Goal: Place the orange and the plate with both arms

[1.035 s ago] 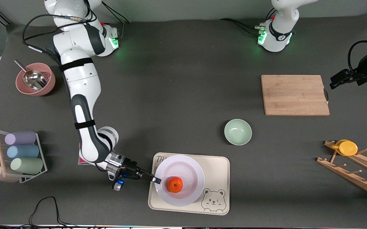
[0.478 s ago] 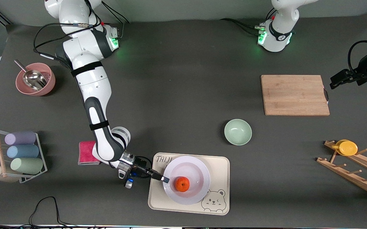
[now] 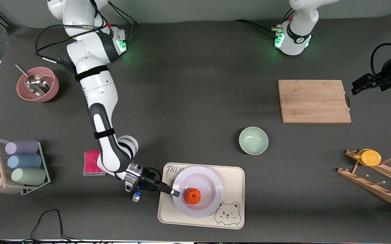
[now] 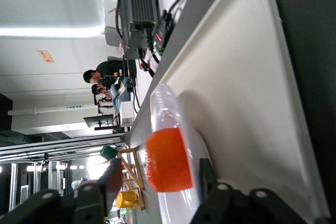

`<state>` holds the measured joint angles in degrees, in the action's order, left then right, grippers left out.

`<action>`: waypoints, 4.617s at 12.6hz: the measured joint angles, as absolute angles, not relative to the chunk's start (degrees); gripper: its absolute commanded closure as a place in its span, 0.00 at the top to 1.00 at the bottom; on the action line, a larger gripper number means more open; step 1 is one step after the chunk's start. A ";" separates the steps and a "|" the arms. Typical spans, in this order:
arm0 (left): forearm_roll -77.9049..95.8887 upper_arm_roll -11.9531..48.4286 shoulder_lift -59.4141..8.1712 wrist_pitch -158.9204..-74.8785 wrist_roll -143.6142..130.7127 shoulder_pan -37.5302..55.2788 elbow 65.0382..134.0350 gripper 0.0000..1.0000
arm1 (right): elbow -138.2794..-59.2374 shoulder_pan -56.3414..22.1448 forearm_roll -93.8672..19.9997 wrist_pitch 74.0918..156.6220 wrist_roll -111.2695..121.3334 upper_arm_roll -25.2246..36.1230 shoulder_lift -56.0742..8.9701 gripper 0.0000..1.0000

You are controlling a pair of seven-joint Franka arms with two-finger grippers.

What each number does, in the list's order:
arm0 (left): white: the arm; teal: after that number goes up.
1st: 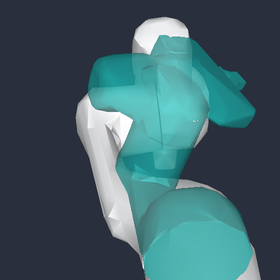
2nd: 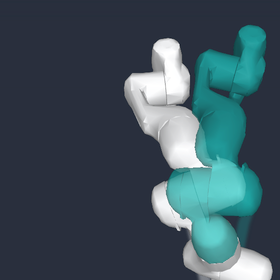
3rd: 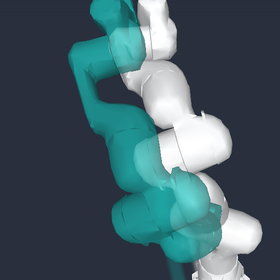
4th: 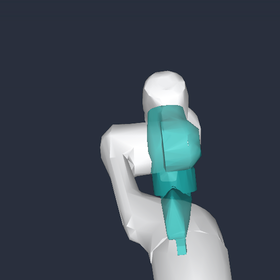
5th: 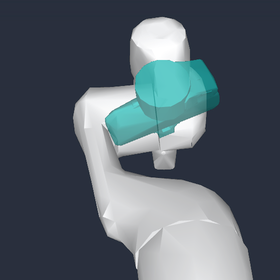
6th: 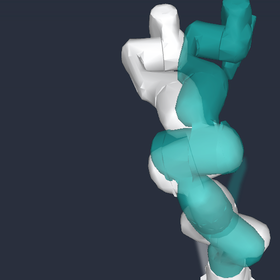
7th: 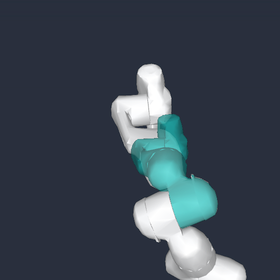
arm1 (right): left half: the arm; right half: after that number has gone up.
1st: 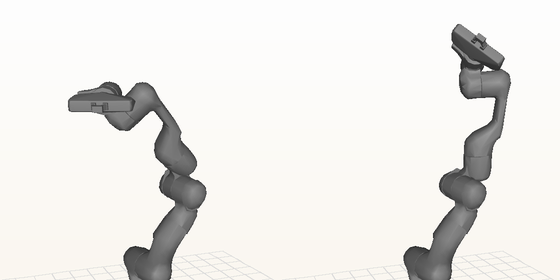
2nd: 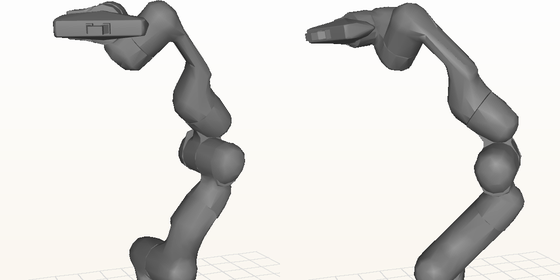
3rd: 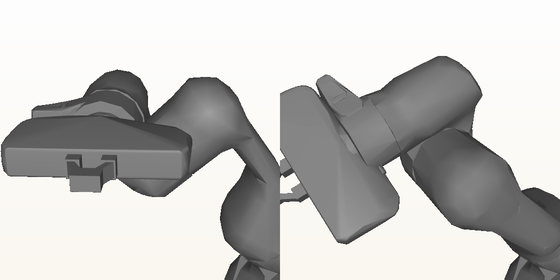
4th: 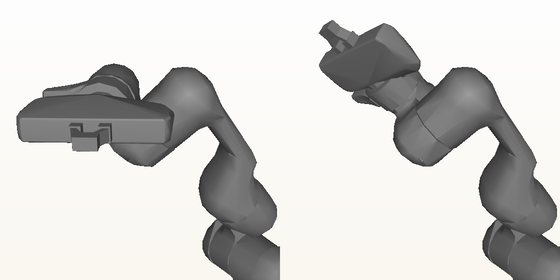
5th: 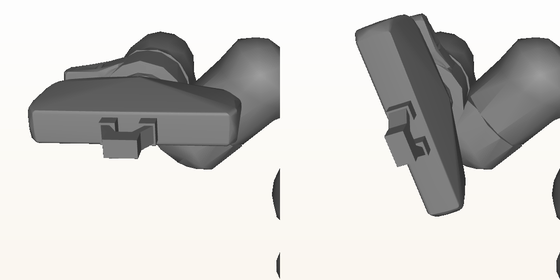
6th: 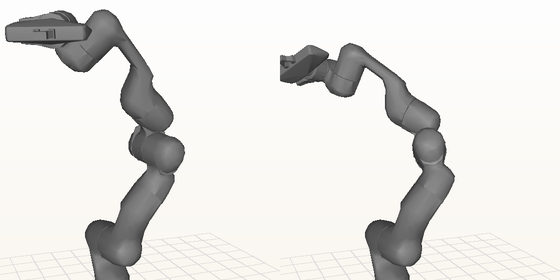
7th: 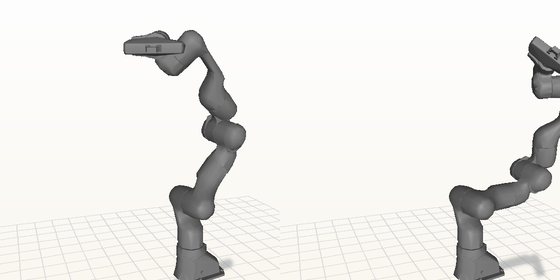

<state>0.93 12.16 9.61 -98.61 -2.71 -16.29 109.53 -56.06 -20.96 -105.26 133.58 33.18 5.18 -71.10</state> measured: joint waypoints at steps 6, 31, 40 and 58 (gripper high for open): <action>0.93 12.16 9.61 -98.61 -2.71 -16.29 109.54 1.00 | -57.09 -20.29 -71.13 133.65 16.96 9.68 -62.88 1.00; 0.80 11.88 9.66 -99.19 -2.76 -16.35 109.36 1.00 | -81.77 -45.18 -15.06 85.95 14.31 58.39 -19.78 1.00; 0.76 12.31 10.08 -99.58 -2.71 -16.26 108.95 1.00 | -81.77 -44.49 -15.63 85.17 14.31 58.61 -19.81 1.00; 0.88 13.23 9.42 -96.15 -2.09 -14.32 104.20 1.00 | -105.72 -3.03 -5.12 96.30 3.22 4.46 6.98 1.00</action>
